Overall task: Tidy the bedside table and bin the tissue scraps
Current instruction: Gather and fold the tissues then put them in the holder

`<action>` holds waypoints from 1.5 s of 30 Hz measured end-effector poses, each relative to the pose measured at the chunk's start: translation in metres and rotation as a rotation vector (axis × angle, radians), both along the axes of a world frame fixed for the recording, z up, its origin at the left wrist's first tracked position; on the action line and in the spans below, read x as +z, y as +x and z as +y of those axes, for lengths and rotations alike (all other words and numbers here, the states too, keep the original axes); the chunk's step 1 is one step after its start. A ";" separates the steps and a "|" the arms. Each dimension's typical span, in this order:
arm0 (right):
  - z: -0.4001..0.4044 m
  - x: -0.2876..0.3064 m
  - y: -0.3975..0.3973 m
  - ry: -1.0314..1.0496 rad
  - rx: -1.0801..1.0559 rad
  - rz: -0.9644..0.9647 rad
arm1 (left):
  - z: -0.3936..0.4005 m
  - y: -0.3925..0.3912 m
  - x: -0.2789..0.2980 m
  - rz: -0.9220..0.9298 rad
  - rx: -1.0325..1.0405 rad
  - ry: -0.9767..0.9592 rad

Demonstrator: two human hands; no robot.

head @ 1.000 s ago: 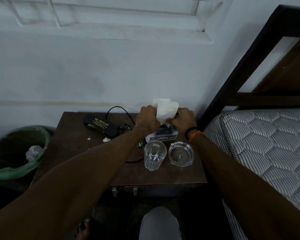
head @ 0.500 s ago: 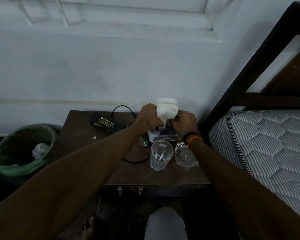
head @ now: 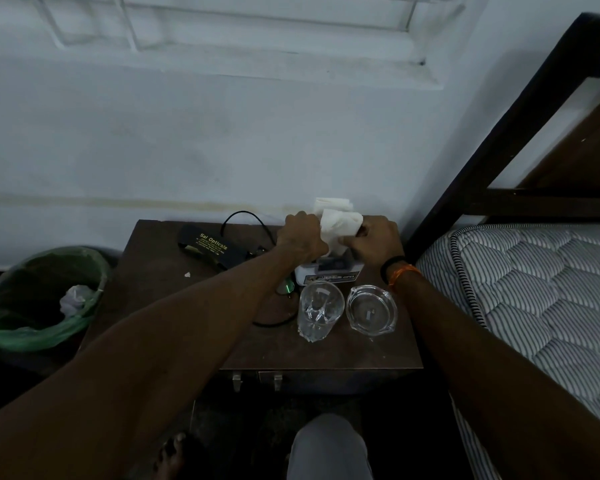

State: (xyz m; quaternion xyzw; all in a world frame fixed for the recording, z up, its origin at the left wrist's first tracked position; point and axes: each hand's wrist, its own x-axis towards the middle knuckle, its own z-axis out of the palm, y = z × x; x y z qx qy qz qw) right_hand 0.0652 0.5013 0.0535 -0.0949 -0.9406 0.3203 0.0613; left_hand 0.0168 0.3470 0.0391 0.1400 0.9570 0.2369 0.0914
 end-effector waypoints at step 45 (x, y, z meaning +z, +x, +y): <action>0.002 -0.023 0.009 0.119 -0.077 -0.051 | -0.046 0.021 0.002 -0.052 0.214 0.308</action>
